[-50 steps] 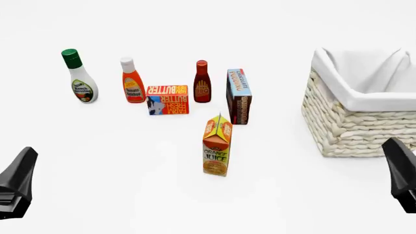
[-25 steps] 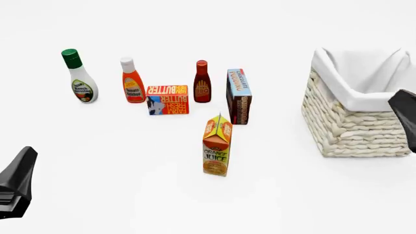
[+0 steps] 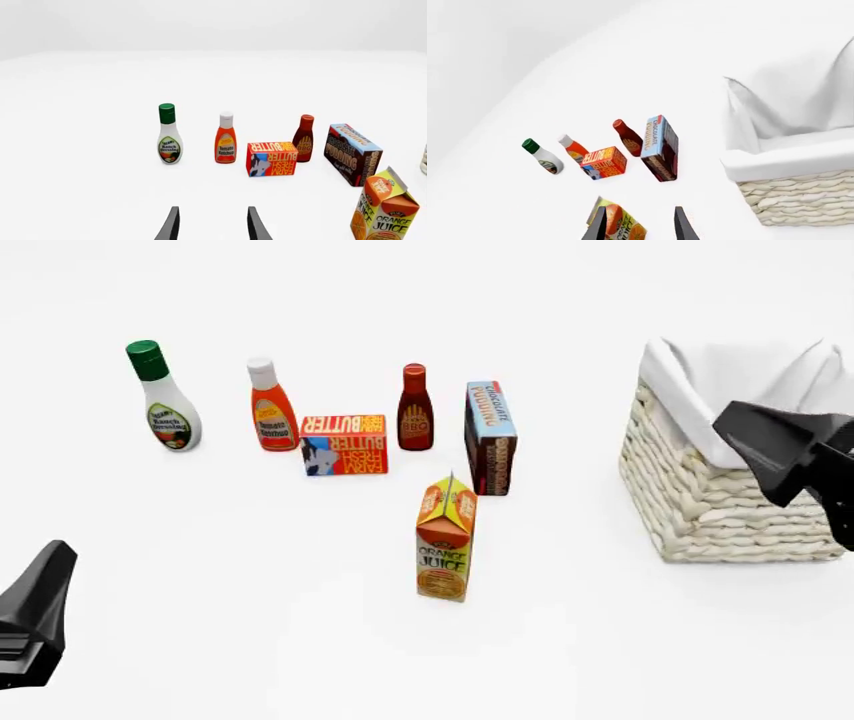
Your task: Pick the orange juice and place it in the basket.
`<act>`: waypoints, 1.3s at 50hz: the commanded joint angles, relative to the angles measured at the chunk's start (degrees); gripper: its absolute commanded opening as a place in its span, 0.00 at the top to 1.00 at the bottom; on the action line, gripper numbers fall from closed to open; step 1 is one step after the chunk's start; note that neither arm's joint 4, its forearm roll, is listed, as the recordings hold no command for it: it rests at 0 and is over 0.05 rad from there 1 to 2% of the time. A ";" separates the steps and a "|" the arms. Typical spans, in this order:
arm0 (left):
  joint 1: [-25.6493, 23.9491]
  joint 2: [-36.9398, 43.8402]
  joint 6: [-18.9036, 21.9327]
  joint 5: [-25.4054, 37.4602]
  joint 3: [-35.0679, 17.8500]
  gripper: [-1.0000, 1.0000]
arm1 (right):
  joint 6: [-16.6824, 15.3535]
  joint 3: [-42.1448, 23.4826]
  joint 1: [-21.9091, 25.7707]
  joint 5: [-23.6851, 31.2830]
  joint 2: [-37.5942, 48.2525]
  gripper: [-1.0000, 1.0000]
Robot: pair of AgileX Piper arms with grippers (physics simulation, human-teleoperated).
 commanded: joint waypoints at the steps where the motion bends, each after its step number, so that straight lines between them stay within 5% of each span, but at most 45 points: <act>1: 0.44 0.04 0.00 -0.13 0.08 0.00 | 6.56 -0.60 2.96 -1.03 4.88 0.00; 22: 0.46 0.04 0.00 -0.13 0.08 0.00 | 18.38 -10.05 10.17 5.65 17.43 0.00; 58: 0.45 0.03 0.00 -0.14 0.08 0.00 | 23.33 -37.79 16.25 34.81 34.68 0.00; 65: 0.45 0.04 0.00 -0.13 0.08 0.00 | 25.63 -38.17 18.26 37.21 36.22 0.00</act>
